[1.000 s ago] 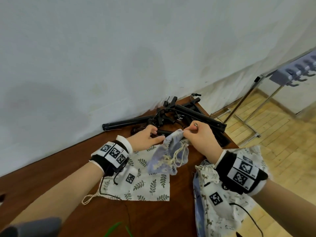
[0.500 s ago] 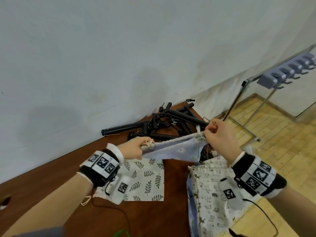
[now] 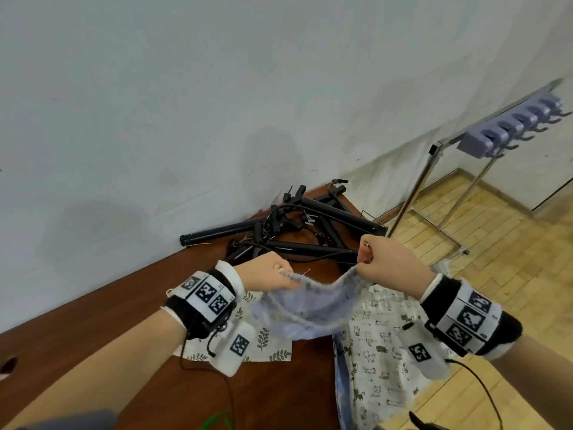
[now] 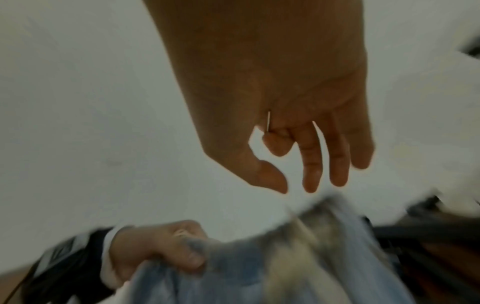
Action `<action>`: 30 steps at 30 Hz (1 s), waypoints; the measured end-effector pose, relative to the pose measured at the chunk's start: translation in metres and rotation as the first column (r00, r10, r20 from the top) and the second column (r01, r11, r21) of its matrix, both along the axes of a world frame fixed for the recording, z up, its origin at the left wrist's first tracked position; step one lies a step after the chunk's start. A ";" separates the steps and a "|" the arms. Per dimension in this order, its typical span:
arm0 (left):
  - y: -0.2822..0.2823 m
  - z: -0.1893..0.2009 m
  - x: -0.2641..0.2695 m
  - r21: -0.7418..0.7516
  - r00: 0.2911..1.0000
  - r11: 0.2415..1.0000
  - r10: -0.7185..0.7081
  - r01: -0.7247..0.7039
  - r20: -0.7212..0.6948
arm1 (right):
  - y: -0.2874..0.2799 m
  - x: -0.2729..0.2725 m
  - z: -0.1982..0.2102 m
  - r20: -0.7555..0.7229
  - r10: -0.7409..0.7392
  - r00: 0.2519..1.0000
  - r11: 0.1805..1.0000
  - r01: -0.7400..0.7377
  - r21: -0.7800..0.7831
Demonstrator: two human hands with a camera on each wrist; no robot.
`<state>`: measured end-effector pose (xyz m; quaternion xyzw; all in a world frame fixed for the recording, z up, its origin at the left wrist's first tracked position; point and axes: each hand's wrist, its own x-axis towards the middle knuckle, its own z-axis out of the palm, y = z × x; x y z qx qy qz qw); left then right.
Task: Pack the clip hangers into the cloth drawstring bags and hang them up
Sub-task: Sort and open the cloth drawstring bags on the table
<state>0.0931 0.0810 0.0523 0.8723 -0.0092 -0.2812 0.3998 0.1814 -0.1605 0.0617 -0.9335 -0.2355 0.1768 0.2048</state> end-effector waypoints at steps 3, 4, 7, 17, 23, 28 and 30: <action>-0.013 -0.006 0.007 -0.006 0.987 0.988 0.156 -0.156 0.026 | 0.010 -0.013 0.028 0.150 0.075 0.986 0.965 -0.109 0.239; -0.016 -0.006 0.009 -0.025 0.983 0.982 0.186 -0.186 0.002 | 0.015 -0.019 0.035 0.081 0.119 0.990 0.927 -0.140 0.347; -0.023 -0.004 0.011 -0.043 0.975 0.974 0.219 -0.221 -0.049 | 0.037 -0.029 0.031 -0.238 0.314 0.919 0.885 -0.192 0.424; -0.011 -0.018 0.001 -0.163 0.941 0.928 0.320 -0.335 -0.112 | 0.067 -0.006 -0.050 -0.618 0.358 0.700 0.826 0.071 0.560; -0.002 -0.015 -0.001 -0.165 0.958 0.944 0.281 -0.286 -0.053 | 0.078 -0.008 -0.048 -0.691 0.336 0.640 0.933 -0.124 0.338; 0.006 -0.020 0.003 -0.227 0.943 0.920 0.334 -0.321 0.020 | 0.074 -0.019 -0.042 -0.658 0.438 0.612 0.788 -0.614 -0.047; 0.005 -0.019 0.005 -0.240 0.953 0.930 0.299 -0.279 0.051 | 0.072 -0.021 -0.043 -0.583 0.492 0.646 0.751 -0.654 -0.091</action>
